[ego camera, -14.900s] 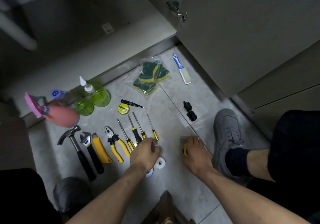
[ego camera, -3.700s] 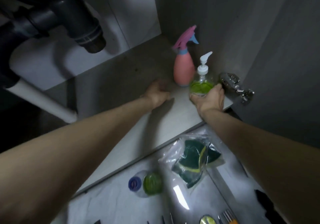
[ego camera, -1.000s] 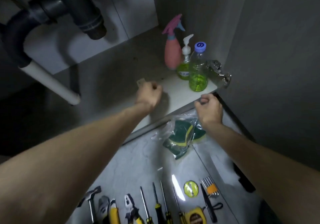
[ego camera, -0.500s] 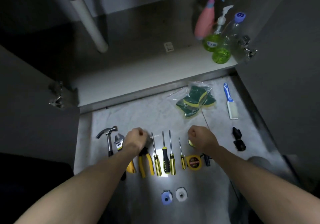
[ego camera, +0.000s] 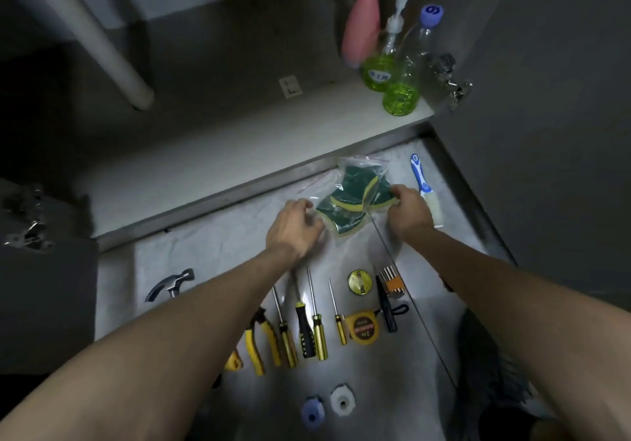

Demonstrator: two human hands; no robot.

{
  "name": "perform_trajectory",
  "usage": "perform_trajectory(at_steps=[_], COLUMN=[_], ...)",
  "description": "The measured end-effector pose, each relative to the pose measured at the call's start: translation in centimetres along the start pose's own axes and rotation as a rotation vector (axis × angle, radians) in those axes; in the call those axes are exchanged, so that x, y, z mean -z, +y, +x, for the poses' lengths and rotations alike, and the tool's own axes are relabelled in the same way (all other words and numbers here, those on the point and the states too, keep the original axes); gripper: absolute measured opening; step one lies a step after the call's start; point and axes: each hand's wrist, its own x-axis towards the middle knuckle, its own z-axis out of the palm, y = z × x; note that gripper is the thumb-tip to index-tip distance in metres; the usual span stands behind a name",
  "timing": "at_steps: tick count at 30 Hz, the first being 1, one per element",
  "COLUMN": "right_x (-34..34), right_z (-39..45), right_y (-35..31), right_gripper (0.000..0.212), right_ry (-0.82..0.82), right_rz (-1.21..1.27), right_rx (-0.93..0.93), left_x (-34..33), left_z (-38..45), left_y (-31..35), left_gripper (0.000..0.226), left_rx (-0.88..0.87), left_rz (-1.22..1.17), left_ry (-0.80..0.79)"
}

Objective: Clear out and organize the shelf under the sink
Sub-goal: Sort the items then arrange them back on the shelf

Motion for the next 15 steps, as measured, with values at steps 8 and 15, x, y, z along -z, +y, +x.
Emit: perform_trajectory(at_steps=[8,15], right_x=[-0.8,-1.9], right_z=[2.3,3.8], right_y=[1.5,1.1], right_gripper=[0.038,0.032], right_ry=[0.015,0.111], right_rz=[0.007,-0.033], right_rx=[0.058,0.168], left_x=[-5.2,-2.3], left_z=[7.3,6.8], left_y=[7.7,5.7], left_gripper=[0.074,0.047], left_rx=[-0.023,-0.070], left_rz=[0.215,0.145], left_ry=[-0.086,-0.073])
